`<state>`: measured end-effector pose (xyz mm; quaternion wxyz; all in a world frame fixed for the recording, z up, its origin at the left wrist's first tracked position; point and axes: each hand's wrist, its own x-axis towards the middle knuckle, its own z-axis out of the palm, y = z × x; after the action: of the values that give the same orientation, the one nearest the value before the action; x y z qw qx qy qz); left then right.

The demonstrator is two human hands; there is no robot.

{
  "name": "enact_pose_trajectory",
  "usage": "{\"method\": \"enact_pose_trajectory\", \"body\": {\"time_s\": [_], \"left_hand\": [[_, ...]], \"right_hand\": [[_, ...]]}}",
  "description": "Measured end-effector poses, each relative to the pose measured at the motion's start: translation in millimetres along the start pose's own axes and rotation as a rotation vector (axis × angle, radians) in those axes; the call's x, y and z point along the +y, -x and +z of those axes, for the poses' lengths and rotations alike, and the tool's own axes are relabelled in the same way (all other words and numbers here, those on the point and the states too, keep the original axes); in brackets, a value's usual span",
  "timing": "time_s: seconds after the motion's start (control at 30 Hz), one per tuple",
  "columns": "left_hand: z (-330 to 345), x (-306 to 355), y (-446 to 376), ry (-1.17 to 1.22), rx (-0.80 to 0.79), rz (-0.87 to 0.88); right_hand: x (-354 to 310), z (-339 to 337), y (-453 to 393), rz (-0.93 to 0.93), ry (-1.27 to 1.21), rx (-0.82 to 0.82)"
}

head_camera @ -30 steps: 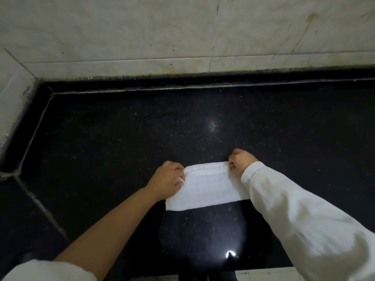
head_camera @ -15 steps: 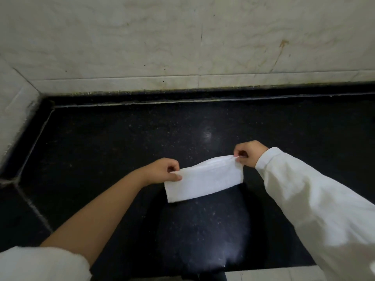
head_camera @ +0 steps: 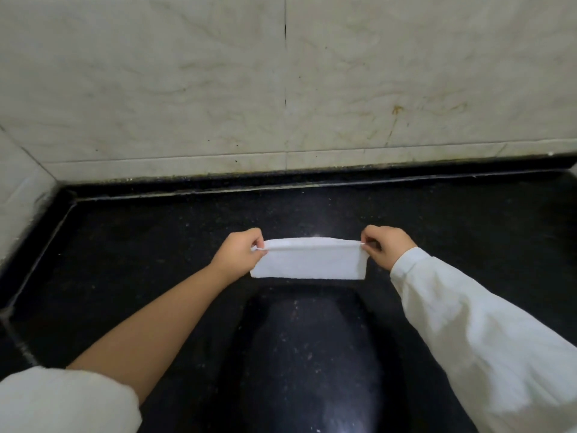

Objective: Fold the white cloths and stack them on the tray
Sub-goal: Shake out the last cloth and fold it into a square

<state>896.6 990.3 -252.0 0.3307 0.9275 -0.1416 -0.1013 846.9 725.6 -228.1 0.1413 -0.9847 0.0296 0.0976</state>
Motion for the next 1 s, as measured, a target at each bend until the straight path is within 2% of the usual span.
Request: {"method": "enact_pose_trajectory", "body": {"time_s": [0.07, 0.13, 0.2, 0.23, 0.3, 0.33, 0.4, 0.43, 0.47, 0.57, 0.6, 0.73, 0.87, 1.0], "left_hand": [[0, 3, -5, -0.099, 0.048, 0.037], [1, 3, -10, -0.216, 0.167, 0.082], [3, -5, -11, -0.361, 0.255, 0.27], [7, -11, -8, -0.425, 0.239, 0.404], [26, -29, 4, -0.604, 0.073, 0.584], [38, -37, 14, -0.7, -0.091, 0.585], [56, -47, 34, -0.745, -0.407, 0.441], [66, -55, 40, -0.741, -0.427, 0.397], [70, -60, 43, -0.736, -0.4, 0.374], [68, -63, 44, -0.77, -0.288, 0.367], [68, -60, 44, -0.763, -0.262, 0.369], [83, -57, 43, -0.673, -0.262, 0.437], [92, -51, 42, -0.617, -0.276, 0.345], [85, -54, 32, -0.56, -0.272, 0.386]], "right_hand": [[1, 0, -5, -0.008, 0.044, 0.072], [5, 3, -11, -0.099, 0.053, 0.246], [13, 13, -14, -0.23, 0.095, 0.344], [18, 23, -11, -0.272, 0.144, 0.353], [21, 49, 2, -0.349, 0.267, 0.281], [26, 68, 10, -0.351, 0.342, 0.17], [27, 88, 27, -0.228, 0.401, -0.139], [28, 97, 37, -0.185, 0.39, -0.227], [29, 103, 43, -0.168, 0.333, -0.228], [35, 108, 43, -0.109, 0.204, -0.051], [34, 104, 42, -0.054, 0.104, -0.073], [32, 110, 34, 0.06, 0.086, -0.146], [34, 115, 23, 0.09, 0.078, -0.183], [34, 112, 23, 0.068, 0.069, -0.125]]}}
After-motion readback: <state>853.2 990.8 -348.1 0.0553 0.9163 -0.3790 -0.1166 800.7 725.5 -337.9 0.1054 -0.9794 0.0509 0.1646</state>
